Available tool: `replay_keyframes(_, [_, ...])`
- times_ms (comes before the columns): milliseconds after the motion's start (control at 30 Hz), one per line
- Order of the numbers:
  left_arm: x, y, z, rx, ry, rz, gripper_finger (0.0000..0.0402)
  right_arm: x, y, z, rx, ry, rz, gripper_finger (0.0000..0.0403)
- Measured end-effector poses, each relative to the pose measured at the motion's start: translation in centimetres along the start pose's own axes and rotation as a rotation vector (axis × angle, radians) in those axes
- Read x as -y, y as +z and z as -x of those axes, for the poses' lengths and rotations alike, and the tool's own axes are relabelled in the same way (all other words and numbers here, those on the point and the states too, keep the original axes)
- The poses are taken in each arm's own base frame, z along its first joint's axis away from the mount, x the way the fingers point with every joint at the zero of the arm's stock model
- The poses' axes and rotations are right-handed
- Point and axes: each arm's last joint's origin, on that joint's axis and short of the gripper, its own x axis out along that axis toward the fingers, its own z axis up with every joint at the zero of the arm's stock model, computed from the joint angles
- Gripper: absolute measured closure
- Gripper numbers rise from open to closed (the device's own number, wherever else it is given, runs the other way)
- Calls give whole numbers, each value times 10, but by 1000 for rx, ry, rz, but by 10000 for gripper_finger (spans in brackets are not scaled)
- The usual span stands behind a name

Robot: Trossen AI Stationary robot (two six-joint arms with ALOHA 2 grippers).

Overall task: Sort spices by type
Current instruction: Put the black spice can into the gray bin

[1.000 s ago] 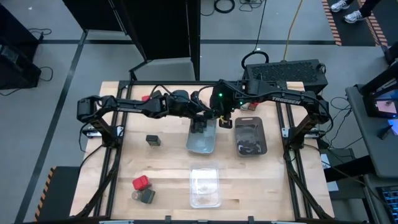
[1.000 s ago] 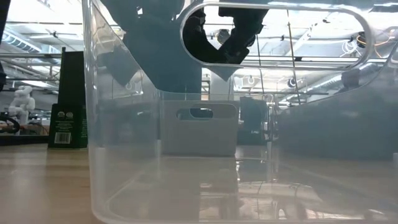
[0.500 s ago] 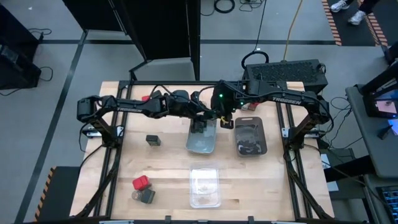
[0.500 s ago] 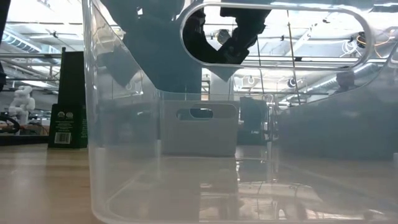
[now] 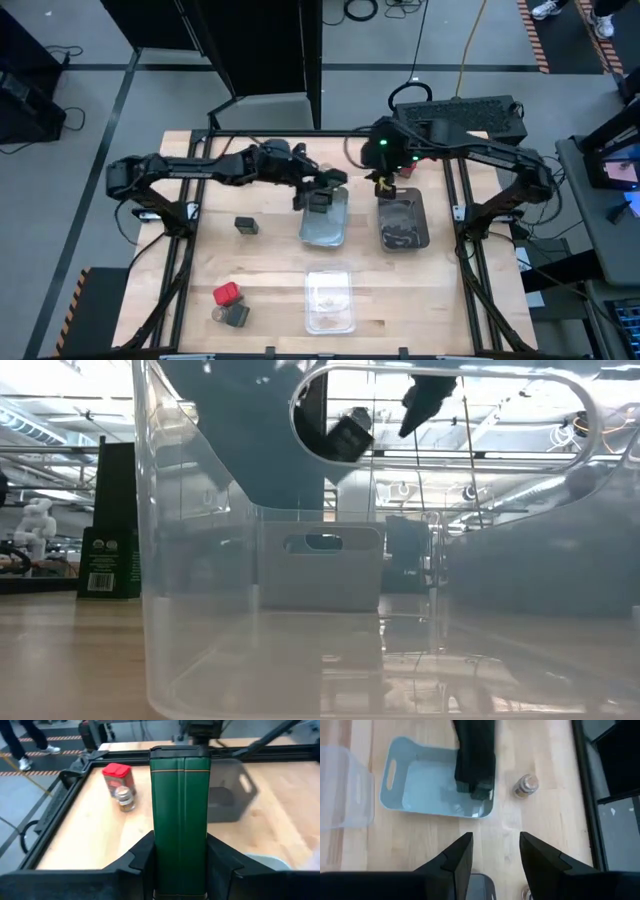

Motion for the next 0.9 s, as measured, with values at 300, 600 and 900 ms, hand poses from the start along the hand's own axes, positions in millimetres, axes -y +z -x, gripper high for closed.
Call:
replay_keyframes(300, [18,-6,50,384,-78,38,281,-20,-34,-10,599,54,-12,259])
replay_keyframes(600, [32,-16,52,601,-114,44,281,-33,-43,-39,1173,104,-39,259])
replay_keyframes(900, [34,-11,29,606,-88,48,281,-37,-27,-65,1111,145,-65,259])
